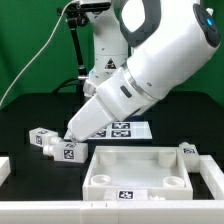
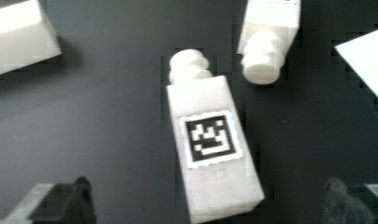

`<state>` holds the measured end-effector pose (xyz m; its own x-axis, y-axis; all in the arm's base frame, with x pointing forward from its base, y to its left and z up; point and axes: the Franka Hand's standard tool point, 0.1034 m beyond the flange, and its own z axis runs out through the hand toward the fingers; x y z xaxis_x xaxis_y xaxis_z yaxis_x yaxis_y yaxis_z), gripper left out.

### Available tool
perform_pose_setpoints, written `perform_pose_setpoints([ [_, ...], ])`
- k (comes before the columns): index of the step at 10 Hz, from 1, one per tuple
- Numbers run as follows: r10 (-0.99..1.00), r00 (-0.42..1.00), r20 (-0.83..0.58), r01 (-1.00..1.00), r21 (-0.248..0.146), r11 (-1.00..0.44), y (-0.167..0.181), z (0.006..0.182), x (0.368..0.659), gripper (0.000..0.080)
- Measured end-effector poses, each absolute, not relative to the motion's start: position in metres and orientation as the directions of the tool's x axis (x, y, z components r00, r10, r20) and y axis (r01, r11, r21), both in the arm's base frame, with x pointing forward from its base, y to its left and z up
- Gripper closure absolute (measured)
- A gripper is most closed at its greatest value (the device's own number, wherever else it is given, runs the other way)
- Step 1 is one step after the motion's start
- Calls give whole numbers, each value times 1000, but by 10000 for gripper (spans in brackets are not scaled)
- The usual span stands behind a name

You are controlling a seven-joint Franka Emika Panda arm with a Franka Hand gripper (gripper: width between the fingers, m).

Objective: Assemble one leg

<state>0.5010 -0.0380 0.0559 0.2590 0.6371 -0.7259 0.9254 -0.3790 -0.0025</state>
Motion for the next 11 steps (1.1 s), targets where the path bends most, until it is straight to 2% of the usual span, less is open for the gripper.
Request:
perform_pose_setpoints([
  [1, 674, 168, -720, 957, -45, -287, -44, 55, 508, 150],
  [3, 616, 91, -782, 967, -79, -243, -54, 57, 511, 150],
  [7, 624, 101, -775, 968, -69, -242, -57, 58, 515, 150],
  [9, 615, 158, -772, 959, -28, -281, -56, 49, 504, 150],
  [11, 614, 169, -771, 956, -23, -293, -51, 42, 494, 150],
])
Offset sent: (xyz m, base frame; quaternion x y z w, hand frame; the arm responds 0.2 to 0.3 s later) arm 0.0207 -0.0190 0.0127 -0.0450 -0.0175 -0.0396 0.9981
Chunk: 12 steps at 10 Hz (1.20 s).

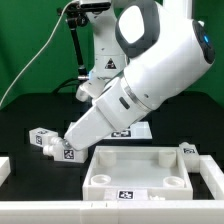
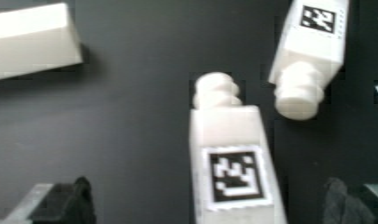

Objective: Assemble one leg

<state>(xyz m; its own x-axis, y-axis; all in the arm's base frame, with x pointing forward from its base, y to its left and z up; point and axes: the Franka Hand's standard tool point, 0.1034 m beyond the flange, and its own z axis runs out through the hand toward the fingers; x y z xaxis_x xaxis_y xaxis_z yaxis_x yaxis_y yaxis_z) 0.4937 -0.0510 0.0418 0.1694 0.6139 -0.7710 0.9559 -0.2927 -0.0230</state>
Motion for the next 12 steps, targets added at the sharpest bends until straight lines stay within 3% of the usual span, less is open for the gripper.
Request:
perform_pose_setpoints([
  [12, 610, 143, -779, 957, -49, -287, -56, 16, 478, 150],
])
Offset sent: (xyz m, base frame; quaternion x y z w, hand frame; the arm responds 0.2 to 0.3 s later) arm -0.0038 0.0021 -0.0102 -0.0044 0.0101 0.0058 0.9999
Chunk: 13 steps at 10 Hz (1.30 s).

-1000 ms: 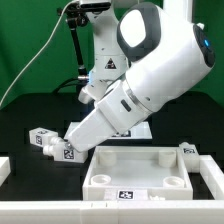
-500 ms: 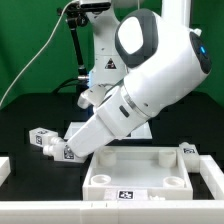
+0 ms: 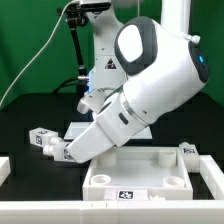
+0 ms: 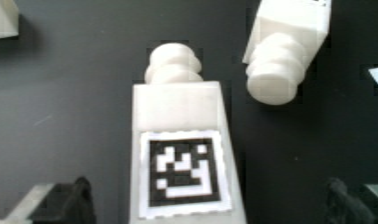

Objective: Assemble one leg

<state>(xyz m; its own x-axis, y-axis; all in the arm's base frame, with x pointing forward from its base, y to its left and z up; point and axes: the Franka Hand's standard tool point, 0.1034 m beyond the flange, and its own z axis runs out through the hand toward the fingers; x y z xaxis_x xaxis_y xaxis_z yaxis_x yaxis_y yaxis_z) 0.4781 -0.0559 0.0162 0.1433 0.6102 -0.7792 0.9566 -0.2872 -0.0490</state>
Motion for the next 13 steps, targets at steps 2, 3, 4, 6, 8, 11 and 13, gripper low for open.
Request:
perform_pose_setpoints([
  [2, 610, 143, -779, 957, -49, -288, -56, 16, 478, 381],
  [3, 610, 143, -779, 956, -49, -288, -56, 16, 478, 381],
  [4, 610, 143, -779, 956, -49, -288, -56, 17, 478, 518],
  [6, 611, 137, -779, 957, -55, -285, -54, 26, 481, 518],
  [8, 601, 118, -790, 952, -83, -296, -51, 72, 486, 518],
  [11, 707, 133, -694, 963, -77, -257, -57, 101, 505, 518],
  [13, 784, 174, -596, 962, -66, -264, -63, 103, 509, 518],
])
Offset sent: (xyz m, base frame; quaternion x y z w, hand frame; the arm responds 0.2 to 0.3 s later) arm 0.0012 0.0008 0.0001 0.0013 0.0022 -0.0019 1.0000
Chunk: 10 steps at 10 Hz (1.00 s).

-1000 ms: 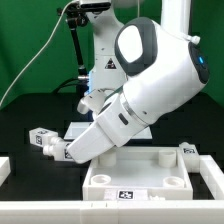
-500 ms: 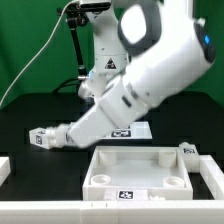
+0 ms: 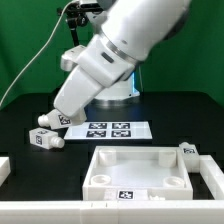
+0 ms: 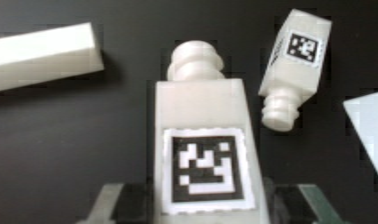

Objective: Assemble one leg

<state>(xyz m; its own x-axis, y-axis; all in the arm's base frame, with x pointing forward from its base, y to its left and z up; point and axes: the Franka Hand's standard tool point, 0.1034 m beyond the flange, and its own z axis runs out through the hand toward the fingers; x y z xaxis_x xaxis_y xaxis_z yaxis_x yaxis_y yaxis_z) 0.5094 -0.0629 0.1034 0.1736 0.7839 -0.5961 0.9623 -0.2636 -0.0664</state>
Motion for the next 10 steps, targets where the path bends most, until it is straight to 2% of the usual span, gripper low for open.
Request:
perform_pose_setpoints([
  [2, 831, 221, -510, 957, -49, -285, -69, 105, 513, 518],
  [4, 786, 418, -456, 878, -22, -479, -76, 113, 505, 518],
  [6, 760, 533, -372, 809, -37, -586, -71, 115, 504, 518],
  [7, 773, 546, -321, 808, -42, -588, -76, 110, 505, 518],
  [10, 794, 579, -186, 807, -7, -590, -93, 114, 508, 518],
])
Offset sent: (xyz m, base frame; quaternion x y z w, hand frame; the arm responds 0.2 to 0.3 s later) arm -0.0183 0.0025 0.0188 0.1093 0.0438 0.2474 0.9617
